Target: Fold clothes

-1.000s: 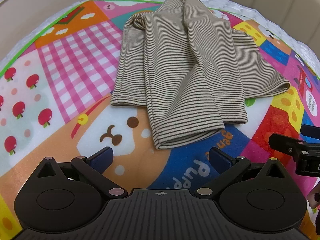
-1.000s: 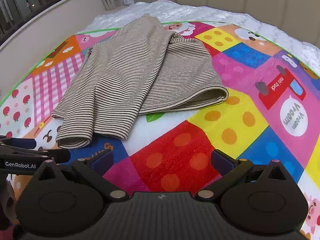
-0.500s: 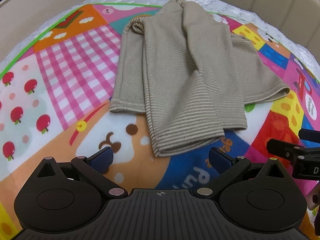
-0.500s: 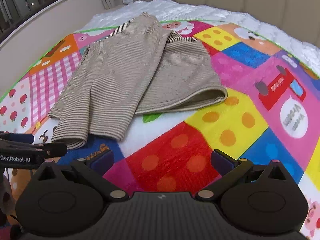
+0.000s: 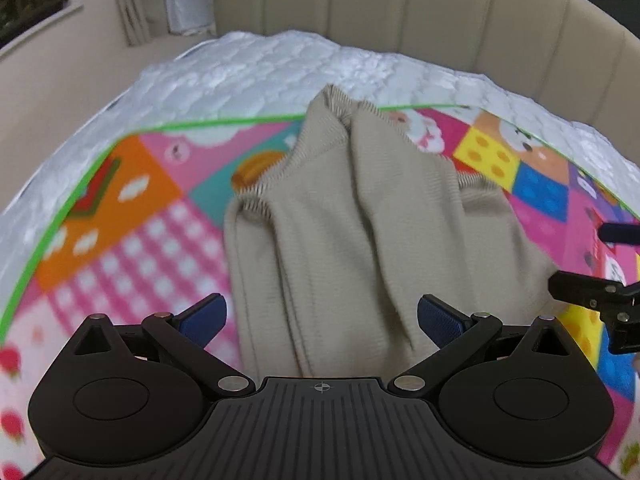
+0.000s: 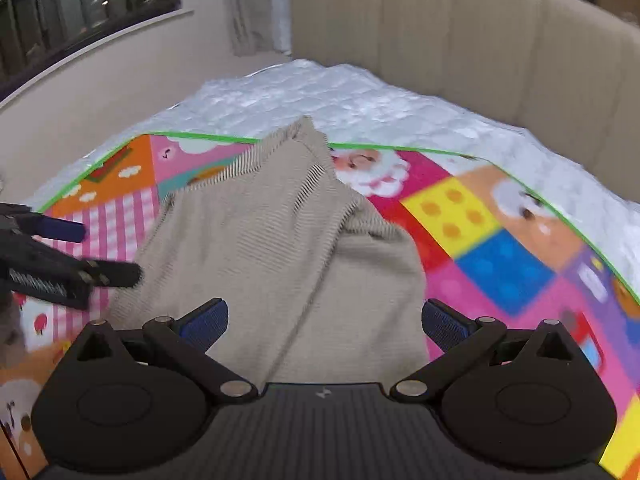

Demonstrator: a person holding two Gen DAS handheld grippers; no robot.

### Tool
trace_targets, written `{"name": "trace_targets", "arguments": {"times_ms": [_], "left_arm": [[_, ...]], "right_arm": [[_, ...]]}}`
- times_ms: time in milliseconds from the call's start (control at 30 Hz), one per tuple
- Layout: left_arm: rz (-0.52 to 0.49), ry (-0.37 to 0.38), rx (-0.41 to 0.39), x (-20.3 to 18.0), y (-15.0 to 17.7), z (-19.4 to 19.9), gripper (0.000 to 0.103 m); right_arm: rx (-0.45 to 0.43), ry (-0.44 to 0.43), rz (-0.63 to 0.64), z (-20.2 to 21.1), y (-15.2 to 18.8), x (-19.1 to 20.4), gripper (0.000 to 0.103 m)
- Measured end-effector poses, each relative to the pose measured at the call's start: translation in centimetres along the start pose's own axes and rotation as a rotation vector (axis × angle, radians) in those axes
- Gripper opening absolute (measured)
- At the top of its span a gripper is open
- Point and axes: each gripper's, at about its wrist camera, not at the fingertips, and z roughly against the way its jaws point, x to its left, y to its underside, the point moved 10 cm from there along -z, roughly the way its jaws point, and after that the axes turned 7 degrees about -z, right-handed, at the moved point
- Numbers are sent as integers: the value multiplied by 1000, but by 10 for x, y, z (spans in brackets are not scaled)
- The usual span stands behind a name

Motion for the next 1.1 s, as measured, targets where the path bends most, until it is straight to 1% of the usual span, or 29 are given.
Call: {"name": "trace_targets", "arguments": {"times_ms": [67,100,167,233,267,333,433,467,533,600,667,800,967,1033,1100], "left_arm": [[14,-3,-18,2,-5,-10,103],[24,-4,-29,3,-6,-15,103],[44,-7,-50,4,-9,-25,103],[64,-9,-71,6,-12,-35,103],[76,-11,-64,8,-10,-39,103],[103,-16,-39,13,-7,-47,103],[68,-63,-61,21,-6,-50,103],[52,-90,-83,25,-7,-50,103],[27,-146,-134,32,-8,-47,103],[37,-170,-182,41,-6,-43,103],[45,-176,-203,46,0,-43,103],[20,-175,-155,44,18,-63,103],[37,-146,-125,38,31,-85,103],[32,-156,-131,39,29,-87,103],[-7,-193,-161,39,23,-85,103]], "right_arm": [[12,0,-26,-23,-15,-7,103],[-2,11,-41,-33,-21,-13,103],[-72,46,-71,-47,-30,-27,103],[-140,68,-86,-53,-32,-36,103],[-167,69,-80,-54,-33,-39,103],[-203,68,-39,-56,-33,-39,103],[-242,71,71,-60,-34,-33,103],[-248,81,108,-62,-32,-32,103],[-246,99,152,-68,-24,-34,103],[-226,109,157,-77,-15,-38,103],[-200,115,151,-86,-5,-42,103],[-160,129,164,-102,12,-46,103],[-182,133,221,-106,16,-41,103],[-171,124,200,-109,15,-43,103],[-158,113,169,-111,15,-46,103]]}}
